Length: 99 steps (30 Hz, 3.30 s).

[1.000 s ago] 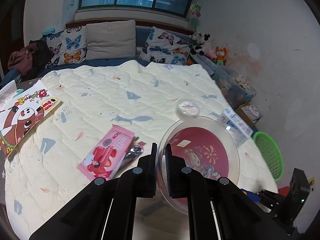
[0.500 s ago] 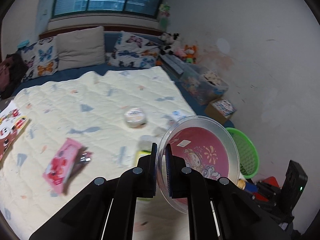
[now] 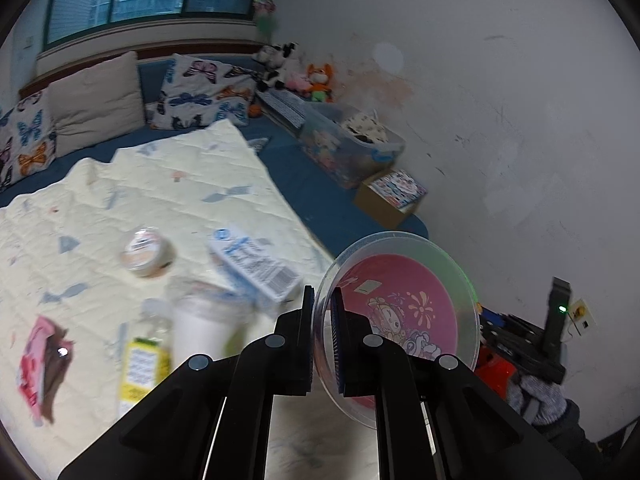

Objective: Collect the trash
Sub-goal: 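Carry the held items to the green wastebasket and open both grippers over it, then move both grippers back over the mattress toward the remaining trash, then grasp the clear bottle with yellow label with the left gripper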

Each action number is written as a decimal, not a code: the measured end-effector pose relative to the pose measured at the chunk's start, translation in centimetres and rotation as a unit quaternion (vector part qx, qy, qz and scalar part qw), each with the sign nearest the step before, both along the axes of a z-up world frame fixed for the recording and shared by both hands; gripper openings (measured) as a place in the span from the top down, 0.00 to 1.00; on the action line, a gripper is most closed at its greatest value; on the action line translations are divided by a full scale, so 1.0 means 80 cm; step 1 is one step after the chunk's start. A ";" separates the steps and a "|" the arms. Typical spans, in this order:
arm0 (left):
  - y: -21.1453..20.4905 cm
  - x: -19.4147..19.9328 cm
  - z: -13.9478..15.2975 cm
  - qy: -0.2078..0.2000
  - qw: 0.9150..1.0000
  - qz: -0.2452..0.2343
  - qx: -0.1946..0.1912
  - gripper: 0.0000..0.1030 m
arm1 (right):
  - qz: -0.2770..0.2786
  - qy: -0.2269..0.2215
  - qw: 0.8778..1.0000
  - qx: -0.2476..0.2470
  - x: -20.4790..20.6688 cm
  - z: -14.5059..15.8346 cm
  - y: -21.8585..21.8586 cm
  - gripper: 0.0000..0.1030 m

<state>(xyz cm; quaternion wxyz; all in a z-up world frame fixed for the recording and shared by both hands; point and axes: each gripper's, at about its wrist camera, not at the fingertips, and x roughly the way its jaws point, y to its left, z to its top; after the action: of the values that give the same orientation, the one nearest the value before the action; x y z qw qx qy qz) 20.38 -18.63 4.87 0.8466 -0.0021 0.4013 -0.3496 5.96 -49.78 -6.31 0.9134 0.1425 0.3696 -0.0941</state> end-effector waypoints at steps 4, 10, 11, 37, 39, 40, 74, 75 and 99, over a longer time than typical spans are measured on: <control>-0.037 0.002 -0.006 0.007 1.000 -0.018 0.006 0.92 | -0.017 0.021 1.000 0.014 0.007 -0.029 -0.032 0.67; -0.083 0.005 -0.018 0.020 0.999 -0.043 0.012 0.92 | -0.037 0.029 0.998 0.030 0.010 -0.047 -0.054 0.64; -0.093 0.006 -0.020 0.022 0.999 -0.048 0.014 0.92 | -0.039 0.029 0.998 0.032 0.009 -0.047 -0.053 0.63; -0.281 -0.002 -0.114 0.084 0.987 -0.116 0.067 0.92 | -0.080 -0.036 0.995 0.054 -0.087 -0.015 -0.069 0.40; -0.288 -0.001 -0.123 0.090 0.987 -0.116 0.073 0.92 | -0.082 -0.037 0.994 0.059 -0.089 -0.017 -0.070 0.40; -0.291 -0.002 -0.127 0.093 0.986 -0.118 0.074 0.90 | -0.082 -0.036 0.994 0.061 -0.090 -0.018 -0.070 0.40; -0.011 -0.046 -0.075 -0.004 0.999 0.003 0.050 0.61 | 0.024 -0.055 0.996 0.058 -0.047 0.023 0.056 0.32; -0.002 -0.045 -0.074 -0.010 0.998 0.011 0.053 0.61 | 0.029 -0.055 0.996 0.057 -0.044 0.025 0.062 0.32; 0.141 0.025 -0.127 0.006 0.986 0.105 0.128 0.56 | 0.127 -0.040 0.990 0.049 0.027 0.033 0.174 0.30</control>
<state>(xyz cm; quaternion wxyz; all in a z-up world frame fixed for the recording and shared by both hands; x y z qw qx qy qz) 22.34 -7.32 -5.28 0.8694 0.0622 0.4456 -0.2042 8.13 -35.85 -3.65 0.9239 0.1425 0.3520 0.0467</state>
